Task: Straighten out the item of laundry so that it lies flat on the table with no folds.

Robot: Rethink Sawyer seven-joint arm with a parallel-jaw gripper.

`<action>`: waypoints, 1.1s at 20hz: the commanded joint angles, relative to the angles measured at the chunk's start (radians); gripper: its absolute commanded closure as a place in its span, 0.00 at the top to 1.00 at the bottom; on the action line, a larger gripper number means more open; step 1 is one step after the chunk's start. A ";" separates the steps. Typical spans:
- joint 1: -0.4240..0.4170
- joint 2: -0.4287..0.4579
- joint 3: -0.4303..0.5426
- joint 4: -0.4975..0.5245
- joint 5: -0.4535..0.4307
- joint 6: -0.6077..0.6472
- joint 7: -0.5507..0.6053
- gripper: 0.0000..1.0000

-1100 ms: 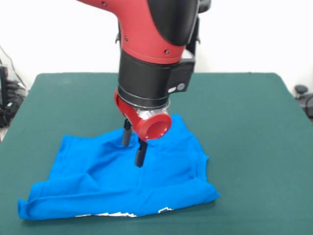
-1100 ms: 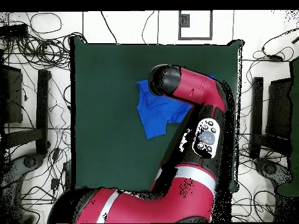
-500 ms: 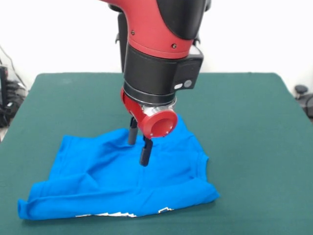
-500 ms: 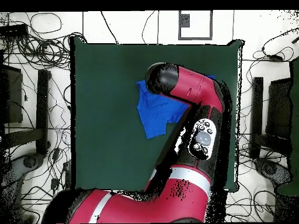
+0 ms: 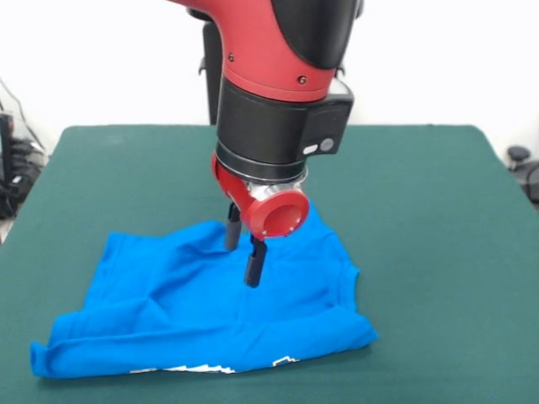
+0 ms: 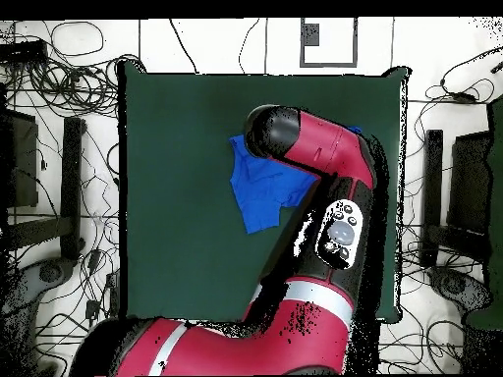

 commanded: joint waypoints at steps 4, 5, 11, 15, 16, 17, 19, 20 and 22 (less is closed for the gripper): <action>0.051 0.025 0.016 0.104 0.062 0.152 0.296 1.00; 0.053 0.027 0.009 0.087 0.063 0.191 0.302 1.00; 0.084 0.056 -0.005 0.052 0.092 0.223 0.359 1.00; 0.104 0.070 -0.014 0.064 0.112 0.180 0.387 1.00; 0.107 0.072 -0.016 0.068 0.115 0.167 0.391 1.00; 0.111 0.075 -0.017 0.072 0.118 0.155 0.396 1.00; 0.115 0.080 -0.019 0.078 0.123 0.132 0.401 1.00; 0.117 0.081 -0.019 0.081 0.127 0.124 0.402 1.00; 0.119 0.083 -0.020 0.084 0.131 0.117 0.404 1.00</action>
